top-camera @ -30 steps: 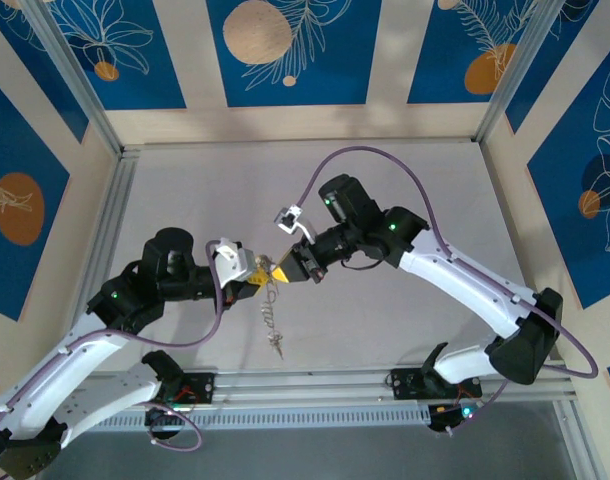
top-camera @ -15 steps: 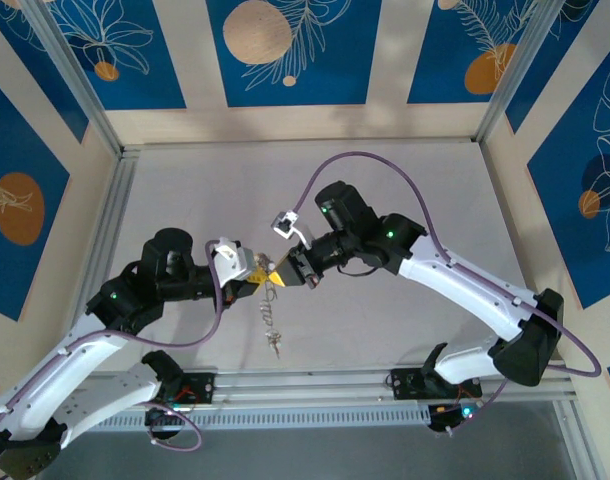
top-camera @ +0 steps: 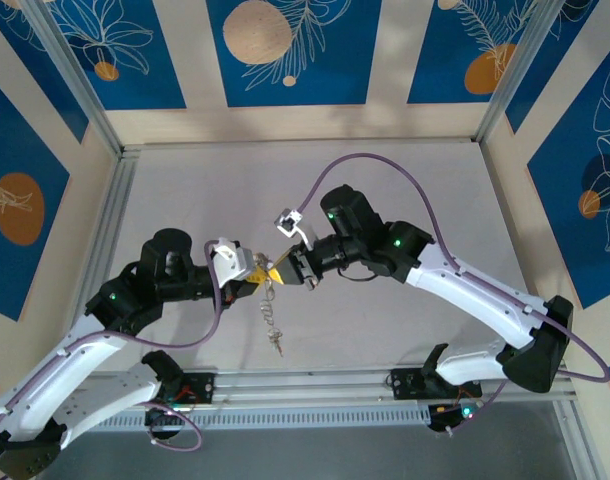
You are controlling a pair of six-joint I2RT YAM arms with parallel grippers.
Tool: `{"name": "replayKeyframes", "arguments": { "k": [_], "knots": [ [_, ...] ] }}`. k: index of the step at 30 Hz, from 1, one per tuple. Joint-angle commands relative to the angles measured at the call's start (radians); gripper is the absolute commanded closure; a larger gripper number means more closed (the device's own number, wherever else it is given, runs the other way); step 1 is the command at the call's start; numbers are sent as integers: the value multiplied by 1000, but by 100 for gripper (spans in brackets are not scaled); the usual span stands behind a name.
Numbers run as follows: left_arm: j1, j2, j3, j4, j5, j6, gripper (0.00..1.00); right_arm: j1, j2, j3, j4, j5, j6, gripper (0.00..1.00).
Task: Put the keys on the keyring
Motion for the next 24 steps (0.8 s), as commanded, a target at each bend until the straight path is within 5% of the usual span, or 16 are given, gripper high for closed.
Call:
{"name": "replayKeyframes", "arguments": {
  "k": [1,24],
  "knots": [
    [-10,-16,7,53,21,2,100,14,-12,-6,15,46,6,100],
    [-10,-22,0,67,34,-9,100,46,7,17,-50,257,-9,100]
  ]
}}
